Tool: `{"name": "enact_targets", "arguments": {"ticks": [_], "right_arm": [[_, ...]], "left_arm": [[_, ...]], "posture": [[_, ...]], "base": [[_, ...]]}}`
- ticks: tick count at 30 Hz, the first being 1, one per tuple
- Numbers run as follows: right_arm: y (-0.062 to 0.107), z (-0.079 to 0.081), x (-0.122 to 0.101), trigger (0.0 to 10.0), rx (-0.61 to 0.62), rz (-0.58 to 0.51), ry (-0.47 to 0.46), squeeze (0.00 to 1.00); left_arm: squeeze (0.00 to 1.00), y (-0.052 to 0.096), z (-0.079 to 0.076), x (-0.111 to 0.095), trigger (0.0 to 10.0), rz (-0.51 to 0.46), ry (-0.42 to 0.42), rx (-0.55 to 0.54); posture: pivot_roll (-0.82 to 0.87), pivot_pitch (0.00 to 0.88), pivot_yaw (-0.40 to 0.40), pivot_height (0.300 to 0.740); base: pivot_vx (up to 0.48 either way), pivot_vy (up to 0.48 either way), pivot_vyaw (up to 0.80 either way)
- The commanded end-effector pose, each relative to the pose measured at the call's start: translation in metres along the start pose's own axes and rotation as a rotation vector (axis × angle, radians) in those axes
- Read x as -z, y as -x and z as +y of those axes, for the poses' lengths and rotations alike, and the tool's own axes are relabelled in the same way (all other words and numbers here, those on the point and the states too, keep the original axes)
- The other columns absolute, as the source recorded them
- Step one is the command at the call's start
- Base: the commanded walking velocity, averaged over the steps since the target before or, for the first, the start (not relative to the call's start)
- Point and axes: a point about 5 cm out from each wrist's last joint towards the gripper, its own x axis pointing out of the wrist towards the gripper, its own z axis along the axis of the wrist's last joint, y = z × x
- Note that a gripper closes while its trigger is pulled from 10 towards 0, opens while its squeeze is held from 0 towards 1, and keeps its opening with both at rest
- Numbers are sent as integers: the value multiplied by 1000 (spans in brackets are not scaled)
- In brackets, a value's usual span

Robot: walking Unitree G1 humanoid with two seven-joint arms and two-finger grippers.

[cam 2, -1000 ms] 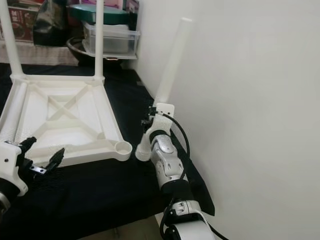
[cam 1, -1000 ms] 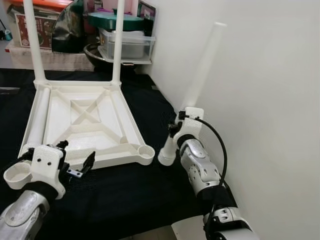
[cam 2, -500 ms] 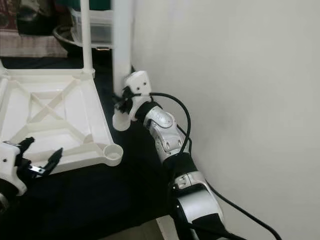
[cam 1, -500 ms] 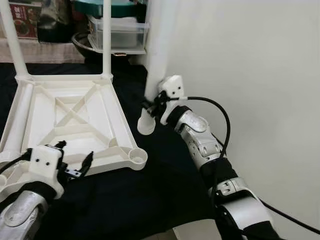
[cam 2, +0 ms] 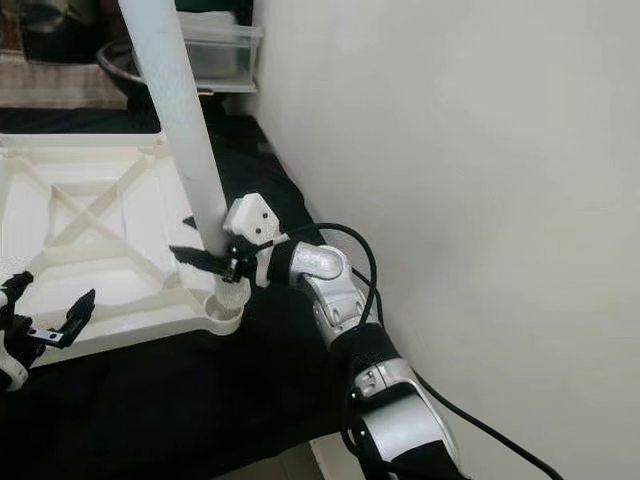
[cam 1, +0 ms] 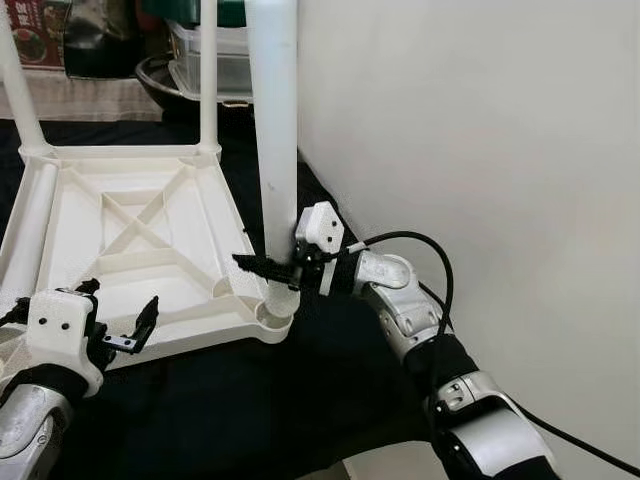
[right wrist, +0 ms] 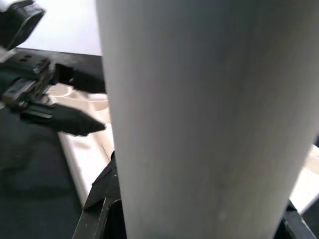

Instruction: Building children table

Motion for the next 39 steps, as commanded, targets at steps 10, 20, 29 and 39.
{"name": "enact_targets", "arguments": {"ticks": [10,20,29,39], "right_arm": [[4,10,15,0,-140,43,-70,0],[-14,13,27,0,-207,113,-116,0],[-7,11,35,0,-204,163,-107,0],[-7,23,25,0,-409,-32,-365,0]], "left_arm": [[0,3,0,1,10000,11,-14,0],[0,15,-1,-1,10000,27,-11,-9],[0,24,-5,2,10000,49,-4,-7],[0,29,-6,1,10000,67,25,9]], "posture": [[289,0,-209,740],[316,0,-232,740],[313,0,-232,740],[301,0,-219,740]], "base": [[0,0,0],[0,0,0],[0,0,0],[0,0,0]]}}
